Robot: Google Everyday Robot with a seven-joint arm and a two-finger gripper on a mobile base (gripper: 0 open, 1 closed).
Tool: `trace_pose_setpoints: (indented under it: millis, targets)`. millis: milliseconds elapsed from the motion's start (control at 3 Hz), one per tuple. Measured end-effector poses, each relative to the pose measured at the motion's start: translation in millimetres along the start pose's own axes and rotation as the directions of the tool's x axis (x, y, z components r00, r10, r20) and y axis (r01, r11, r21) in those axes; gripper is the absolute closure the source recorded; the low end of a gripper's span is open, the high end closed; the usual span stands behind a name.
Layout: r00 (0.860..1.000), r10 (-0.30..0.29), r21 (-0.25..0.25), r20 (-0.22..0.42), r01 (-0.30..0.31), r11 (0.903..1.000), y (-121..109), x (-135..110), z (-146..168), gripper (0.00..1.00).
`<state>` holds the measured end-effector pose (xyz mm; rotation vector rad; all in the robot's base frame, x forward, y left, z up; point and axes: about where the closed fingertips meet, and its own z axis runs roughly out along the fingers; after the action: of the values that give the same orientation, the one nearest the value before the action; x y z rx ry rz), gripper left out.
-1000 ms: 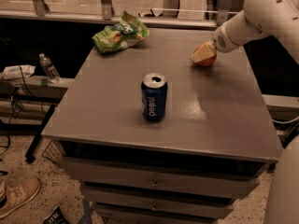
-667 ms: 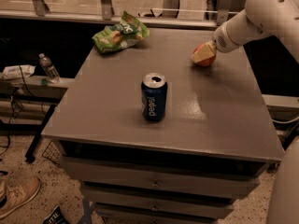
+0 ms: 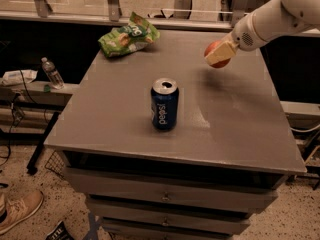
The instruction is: Move apple near pepsi can
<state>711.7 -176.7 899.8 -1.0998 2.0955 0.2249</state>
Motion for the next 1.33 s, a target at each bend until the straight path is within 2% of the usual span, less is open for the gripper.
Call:
trace_pose_setpoints:
  millis: [333,667,1000,1333]
  targets:
    - [0.995,-0.101,-0.078,0.016,0.102,0.9917,36.8,-7.0,-25.7,1.00]
    - [0.995,-0.102,-0.079,0.016,0.103,0.9916,37.0,-7.0,-25.7,1.00]
    - [0.988,-0.151,-0.107,0.026,0.153,0.9825,58.2,-5.8,-34.9,1.00]
    - [0.974,-0.223,-0.179,0.042,0.227,0.9574,95.8,3.6,-45.5,1.00]
